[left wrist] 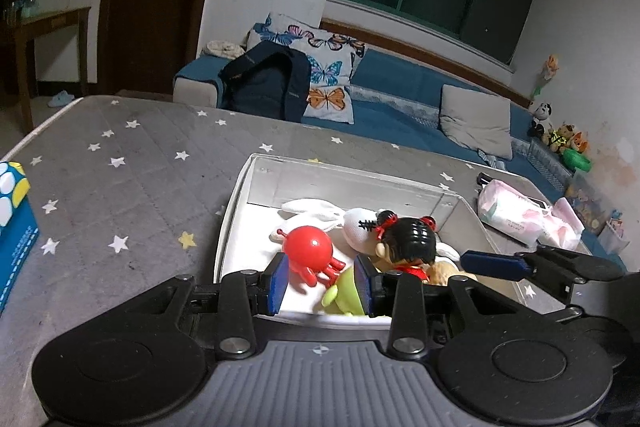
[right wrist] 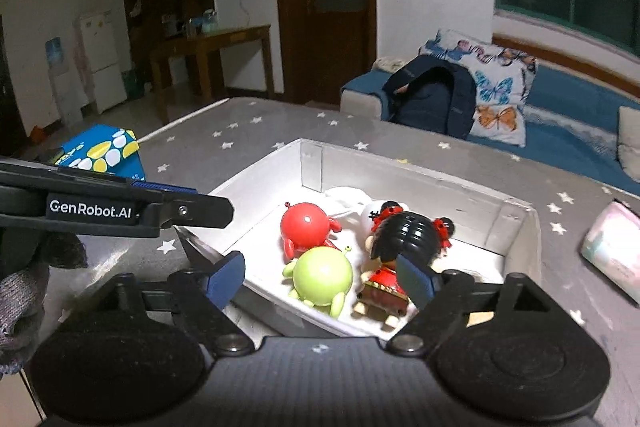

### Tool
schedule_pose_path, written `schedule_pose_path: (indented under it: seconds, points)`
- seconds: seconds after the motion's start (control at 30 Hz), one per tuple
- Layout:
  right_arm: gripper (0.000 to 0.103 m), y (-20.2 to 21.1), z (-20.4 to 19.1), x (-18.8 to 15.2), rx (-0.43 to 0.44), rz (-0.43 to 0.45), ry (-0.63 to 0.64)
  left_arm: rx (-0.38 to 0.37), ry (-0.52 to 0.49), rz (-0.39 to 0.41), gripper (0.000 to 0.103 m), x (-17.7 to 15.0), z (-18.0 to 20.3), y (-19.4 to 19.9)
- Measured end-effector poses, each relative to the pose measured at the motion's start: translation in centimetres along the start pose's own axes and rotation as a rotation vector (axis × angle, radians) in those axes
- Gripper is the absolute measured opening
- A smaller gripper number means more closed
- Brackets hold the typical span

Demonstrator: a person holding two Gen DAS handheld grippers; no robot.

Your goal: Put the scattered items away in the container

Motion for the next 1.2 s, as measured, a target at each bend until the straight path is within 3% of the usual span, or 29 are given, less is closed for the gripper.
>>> schedule_pose_path:
  seconds: [0.4, 1.2]
  points:
    - [0.103, 4.6, -0.1, -2.9, -0.059, 0.069, -0.063, 0.069, -0.077, -0.005, 0.038, -3.6, 2.1, 2.4]
    - [0.103, 7.0, -0.5, -6.7, -0.136, 0.108, -0.116, 0.143, -0.151, -0.007, 0.038, -6.1, 3.9, 3.2]
Point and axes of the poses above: each gripper's, at about its wrist camera, not at the fingertips, and y roughly against the way its jaws point, z to its right, x to its top, the point moved 4 cm from there along -y, roughly the way its jaws point
